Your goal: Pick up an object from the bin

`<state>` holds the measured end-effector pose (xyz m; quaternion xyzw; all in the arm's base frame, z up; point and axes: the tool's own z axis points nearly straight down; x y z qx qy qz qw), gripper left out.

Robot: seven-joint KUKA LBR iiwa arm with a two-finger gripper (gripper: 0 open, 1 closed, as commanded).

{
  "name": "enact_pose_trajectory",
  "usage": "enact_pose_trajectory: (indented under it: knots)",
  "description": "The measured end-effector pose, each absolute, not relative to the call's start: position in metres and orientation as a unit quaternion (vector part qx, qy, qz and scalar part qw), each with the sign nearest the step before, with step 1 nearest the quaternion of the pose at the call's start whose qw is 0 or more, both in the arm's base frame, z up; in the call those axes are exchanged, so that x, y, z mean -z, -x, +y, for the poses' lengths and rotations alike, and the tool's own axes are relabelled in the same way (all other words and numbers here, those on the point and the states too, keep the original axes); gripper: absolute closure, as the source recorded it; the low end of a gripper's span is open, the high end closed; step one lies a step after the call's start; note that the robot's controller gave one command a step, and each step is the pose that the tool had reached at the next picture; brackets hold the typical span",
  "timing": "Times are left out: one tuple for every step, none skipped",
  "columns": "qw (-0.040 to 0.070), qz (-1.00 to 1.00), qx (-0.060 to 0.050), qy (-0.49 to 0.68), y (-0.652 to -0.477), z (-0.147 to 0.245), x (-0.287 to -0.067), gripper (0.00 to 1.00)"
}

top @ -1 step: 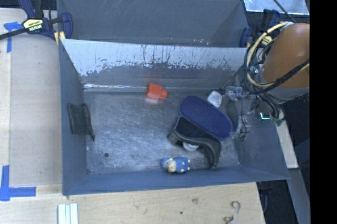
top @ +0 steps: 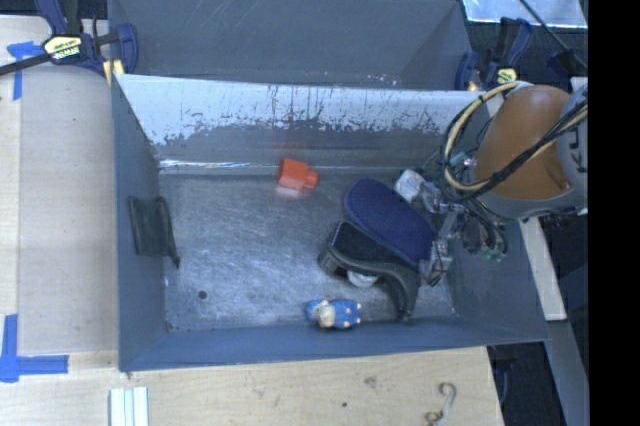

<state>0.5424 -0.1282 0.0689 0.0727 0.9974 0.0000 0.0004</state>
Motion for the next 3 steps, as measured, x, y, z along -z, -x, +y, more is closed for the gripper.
enact_pose_trajectory:
  knots:
    - [0.002,0.997,0.001,-0.071,-0.5438,-0.1286,-0.0707,0.0]
    - [0.002,0.998,0.001,-0.07,-0.5448,-0.1288,-0.0719,0.0]
    - [0.003,0.998,0.001,-0.068,-0.546,-0.1291,-0.0728,0.0]
